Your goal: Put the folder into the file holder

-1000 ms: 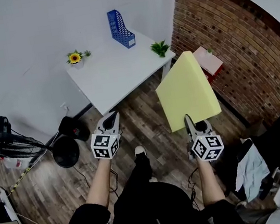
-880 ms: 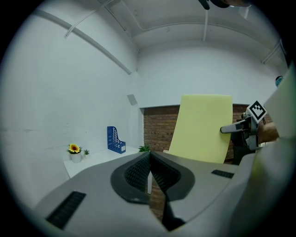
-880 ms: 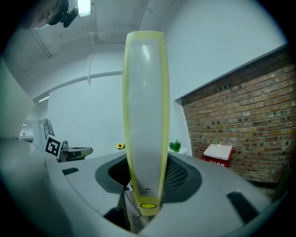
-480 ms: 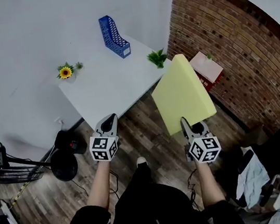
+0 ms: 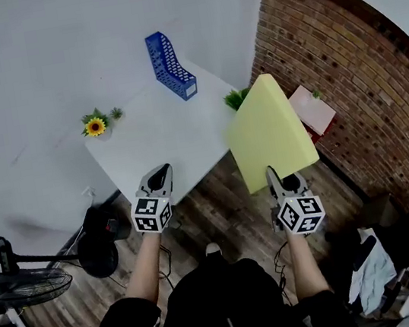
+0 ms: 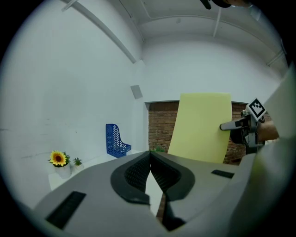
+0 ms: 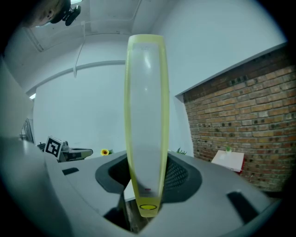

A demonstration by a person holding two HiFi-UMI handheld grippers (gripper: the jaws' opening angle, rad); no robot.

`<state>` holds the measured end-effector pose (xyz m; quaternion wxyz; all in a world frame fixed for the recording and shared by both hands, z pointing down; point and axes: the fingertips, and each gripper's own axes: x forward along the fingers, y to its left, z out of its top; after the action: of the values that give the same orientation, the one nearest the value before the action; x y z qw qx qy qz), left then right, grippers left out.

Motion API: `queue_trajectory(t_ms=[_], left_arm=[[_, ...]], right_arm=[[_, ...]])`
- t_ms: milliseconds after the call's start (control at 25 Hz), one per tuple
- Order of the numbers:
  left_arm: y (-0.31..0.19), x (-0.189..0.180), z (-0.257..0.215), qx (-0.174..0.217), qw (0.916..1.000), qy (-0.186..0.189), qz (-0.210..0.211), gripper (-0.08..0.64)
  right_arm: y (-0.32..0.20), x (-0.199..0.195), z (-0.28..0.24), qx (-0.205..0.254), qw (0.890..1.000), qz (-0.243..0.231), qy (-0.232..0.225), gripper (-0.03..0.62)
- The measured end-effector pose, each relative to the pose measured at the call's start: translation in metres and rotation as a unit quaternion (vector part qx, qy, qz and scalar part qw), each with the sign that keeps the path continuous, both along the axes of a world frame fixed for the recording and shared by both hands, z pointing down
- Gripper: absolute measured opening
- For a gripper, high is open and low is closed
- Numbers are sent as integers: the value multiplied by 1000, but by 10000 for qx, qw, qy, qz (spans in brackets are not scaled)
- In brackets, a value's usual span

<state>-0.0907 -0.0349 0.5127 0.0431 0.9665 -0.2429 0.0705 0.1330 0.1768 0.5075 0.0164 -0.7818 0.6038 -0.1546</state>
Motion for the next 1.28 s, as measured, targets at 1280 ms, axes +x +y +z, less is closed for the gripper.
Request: queue_trajectory(t_ms=[1280], left_arm=[[-217,53,9,-231,9761,-169,-2155,23]], right_arm=[[-335,159,-18,172,9864,-1632,-85,178]])
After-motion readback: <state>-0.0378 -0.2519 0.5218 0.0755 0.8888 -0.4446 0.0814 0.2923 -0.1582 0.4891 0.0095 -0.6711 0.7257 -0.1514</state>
